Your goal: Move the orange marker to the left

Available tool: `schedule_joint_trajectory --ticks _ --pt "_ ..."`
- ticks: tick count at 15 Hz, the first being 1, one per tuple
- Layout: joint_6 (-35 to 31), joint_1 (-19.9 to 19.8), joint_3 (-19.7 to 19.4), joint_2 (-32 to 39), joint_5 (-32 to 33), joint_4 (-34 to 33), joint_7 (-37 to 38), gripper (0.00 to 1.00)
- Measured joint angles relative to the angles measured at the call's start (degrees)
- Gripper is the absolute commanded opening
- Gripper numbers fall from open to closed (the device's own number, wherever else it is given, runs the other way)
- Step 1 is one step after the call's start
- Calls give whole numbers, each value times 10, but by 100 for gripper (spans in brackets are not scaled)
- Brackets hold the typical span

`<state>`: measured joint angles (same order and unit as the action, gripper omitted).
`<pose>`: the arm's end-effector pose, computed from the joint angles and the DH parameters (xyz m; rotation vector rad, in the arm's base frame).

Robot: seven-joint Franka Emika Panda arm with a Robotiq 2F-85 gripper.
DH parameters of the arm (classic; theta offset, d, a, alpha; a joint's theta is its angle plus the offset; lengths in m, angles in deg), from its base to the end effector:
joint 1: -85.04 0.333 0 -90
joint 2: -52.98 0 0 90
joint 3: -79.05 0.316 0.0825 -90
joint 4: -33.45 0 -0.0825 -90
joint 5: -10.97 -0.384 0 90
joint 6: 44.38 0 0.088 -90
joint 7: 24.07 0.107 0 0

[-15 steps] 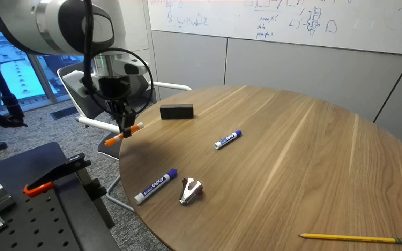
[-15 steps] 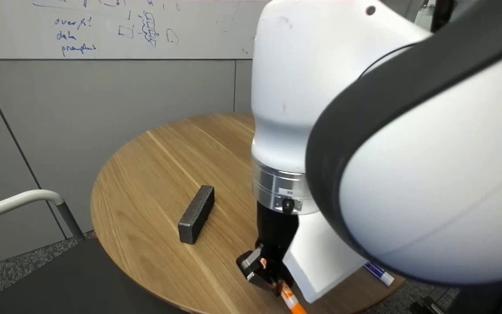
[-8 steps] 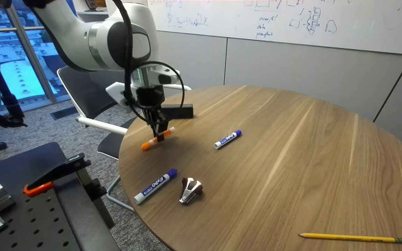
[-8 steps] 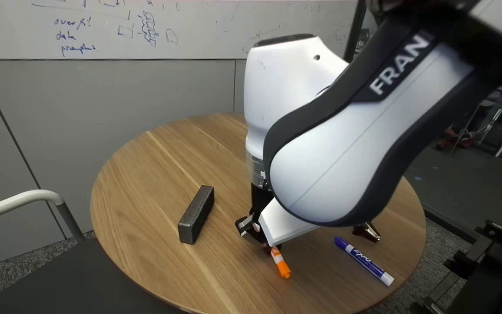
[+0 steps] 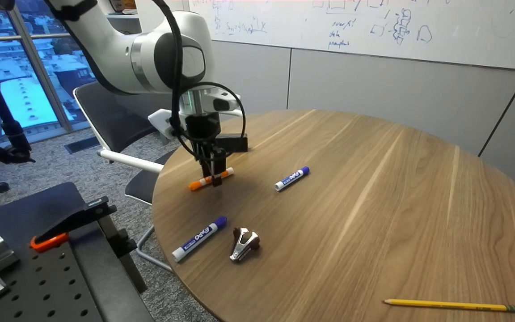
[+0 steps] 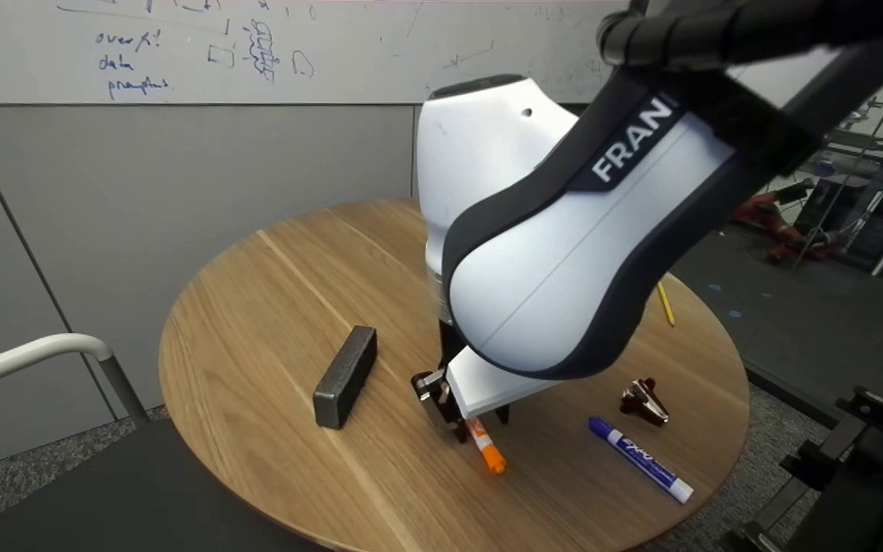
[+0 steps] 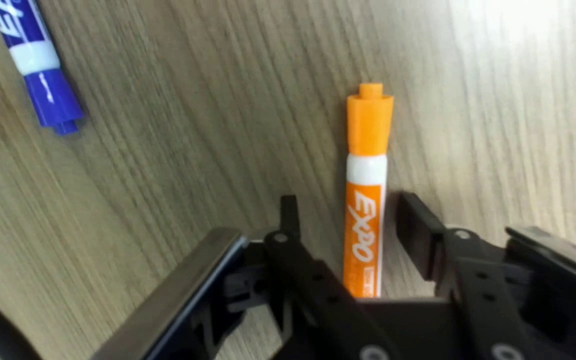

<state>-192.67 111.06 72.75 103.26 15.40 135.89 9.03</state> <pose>0.5881 0.2138 0.0572 2.9909 -0.1944 -0.0175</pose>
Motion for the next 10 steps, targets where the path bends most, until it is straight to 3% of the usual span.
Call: schedule_joint_trajectory --ticks 2,6,10 --pt "16 -2 1 -7 0 2 -2 99" --pt "36 -30 21 -65 -7 45 -37 100" --pt "35 -28 20 -53 -6 41 -36 100"
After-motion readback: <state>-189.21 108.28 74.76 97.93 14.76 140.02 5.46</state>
